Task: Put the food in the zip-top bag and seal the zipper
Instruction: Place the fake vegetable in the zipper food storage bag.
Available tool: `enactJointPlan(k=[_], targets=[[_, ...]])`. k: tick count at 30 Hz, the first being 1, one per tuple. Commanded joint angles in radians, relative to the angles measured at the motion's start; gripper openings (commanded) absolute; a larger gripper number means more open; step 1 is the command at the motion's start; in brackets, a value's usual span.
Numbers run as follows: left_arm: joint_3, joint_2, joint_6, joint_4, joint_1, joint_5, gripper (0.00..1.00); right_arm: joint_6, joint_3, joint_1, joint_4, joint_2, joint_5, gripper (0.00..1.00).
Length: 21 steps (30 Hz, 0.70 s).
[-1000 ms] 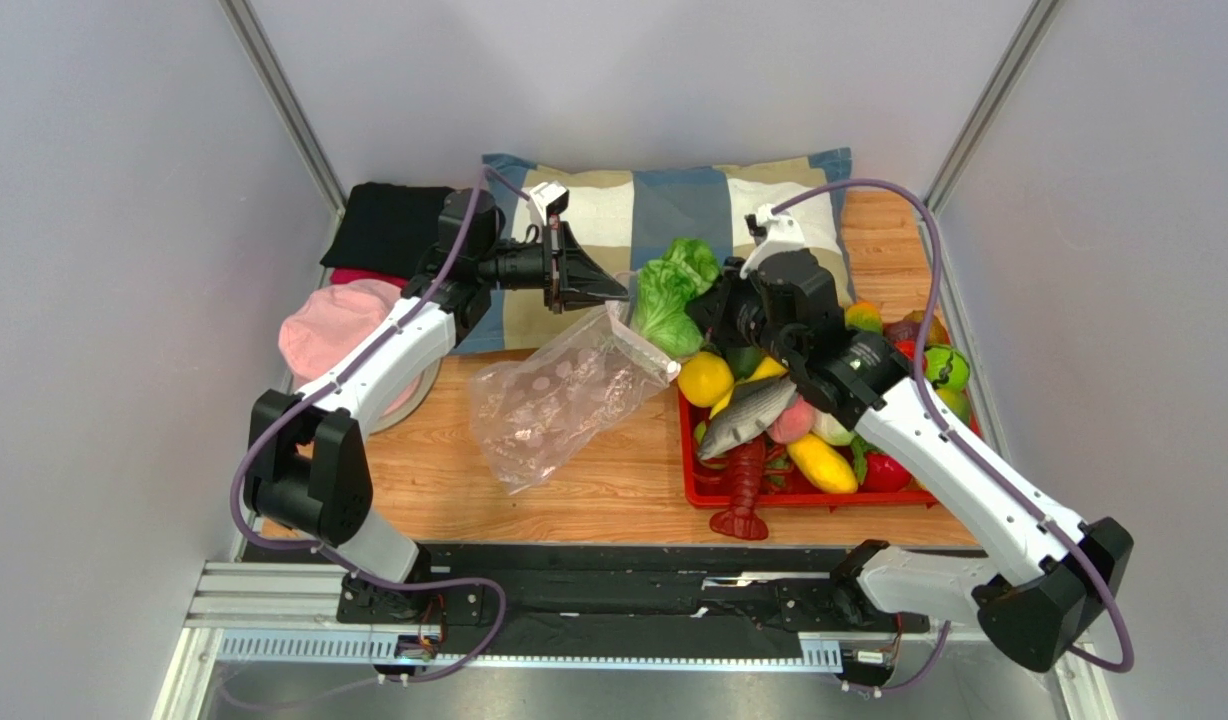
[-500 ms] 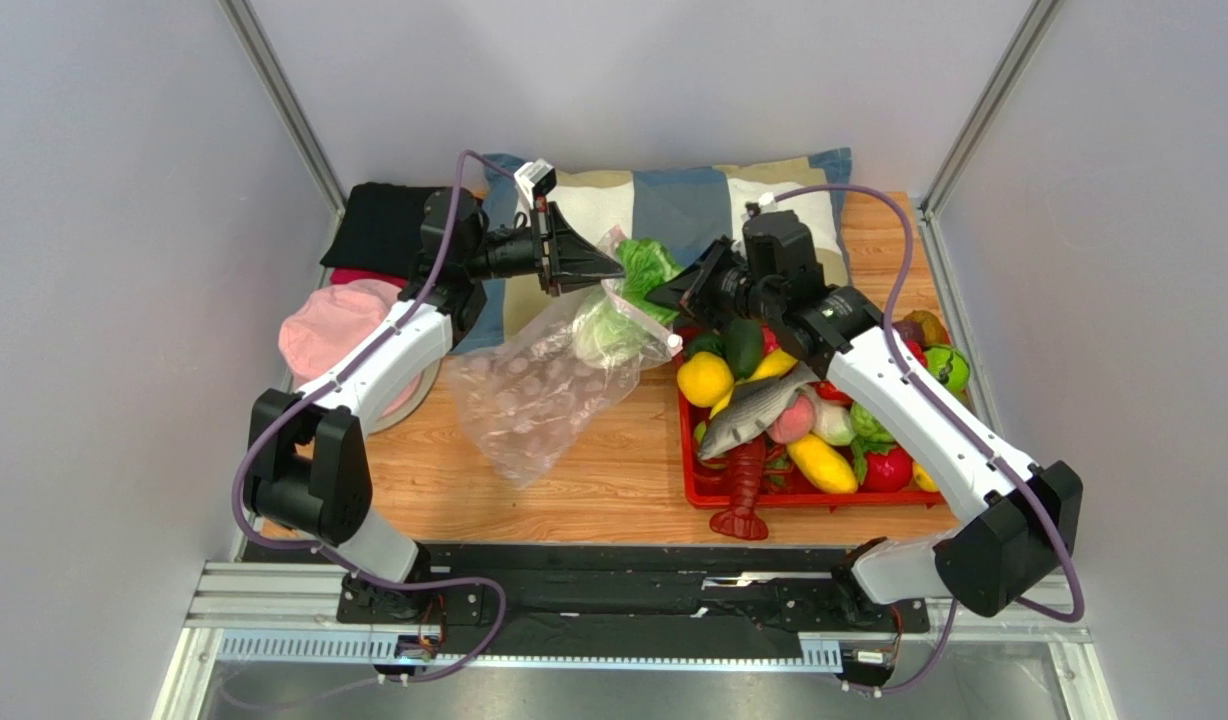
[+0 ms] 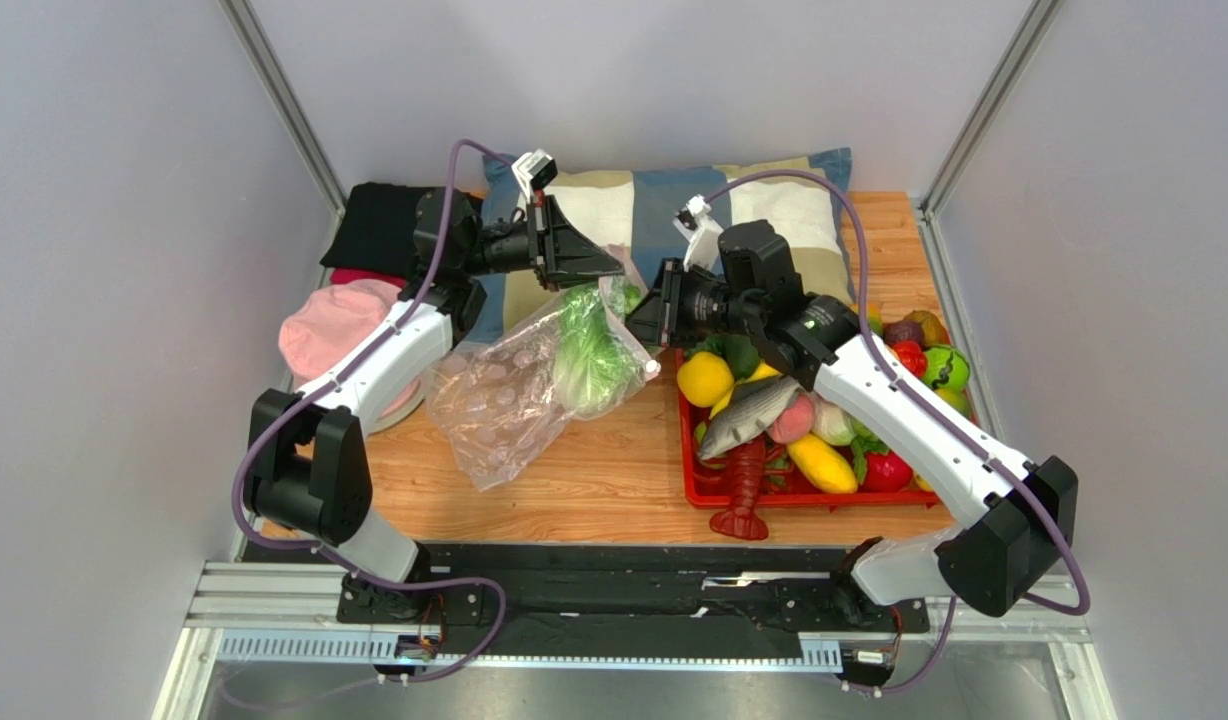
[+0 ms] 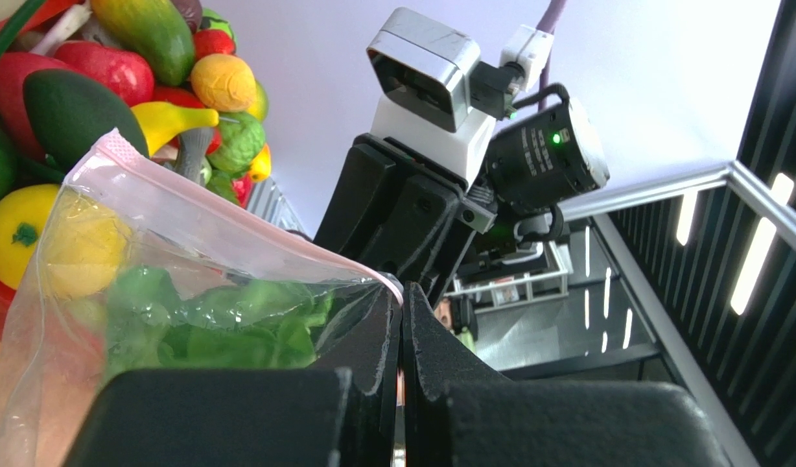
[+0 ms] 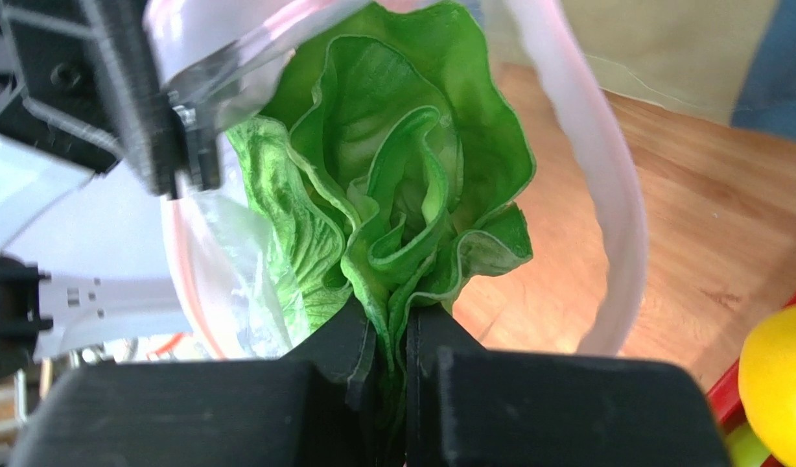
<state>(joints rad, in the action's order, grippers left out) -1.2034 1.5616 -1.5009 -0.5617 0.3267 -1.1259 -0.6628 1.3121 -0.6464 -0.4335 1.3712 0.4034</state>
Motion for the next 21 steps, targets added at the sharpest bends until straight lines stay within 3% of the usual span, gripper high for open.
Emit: enactJointPlan(k=[1,2,3,5,7,11,13,17,21], targets=[[-0.038,-0.044,0.024,-0.092,-0.015,-0.069,0.00,0.175,0.076,0.008,0.018,-0.018,0.115,0.22],[-0.042,-0.058,0.048,-0.070,-0.017,-0.083,0.00,0.214,0.084,0.020,0.006,-0.026,0.127,0.42],[-0.045,-0.067,0.074,-0.003,-0.020,-0.110,0.00,0.242,0.114,0.027,-0.013,-0.030,0.143,0.54],[-0.053,-0.101,0.168,0.074,-0.028,-0.126,0.00,0.311,0.147,0.039,-0.095,-0.044,0.153,0.73],[-0.056,-0.123,0.261,0.175,-0.029,-0.144,0.00,0.338,0.185,0.051,-0.166,-0.060,0.153,0.79],[-0.065,-0.167,0.356,0.301,-0.035,-0.167,0.00,0.351,0.187,0.103,-0.223,-0.121,0.141,0.80],[-0.064,-0.178,0.395,0.374,-0.037,-0.169,0.00,0.354,0.162,0.131,-0.263,-0.151,0.064,0.80],[-0.067,-0.181,0.429,0.413,-0.037,-0.161,0.00,0.312,0.095,0.189,-0.267,-0.175,-0.027,0.72],[-0.064,-0.176,0.415,0.407,-0.037,-0.153,0.00,0.269,0.092,0.191,-0.266,-0.127,0.012,0.66]])
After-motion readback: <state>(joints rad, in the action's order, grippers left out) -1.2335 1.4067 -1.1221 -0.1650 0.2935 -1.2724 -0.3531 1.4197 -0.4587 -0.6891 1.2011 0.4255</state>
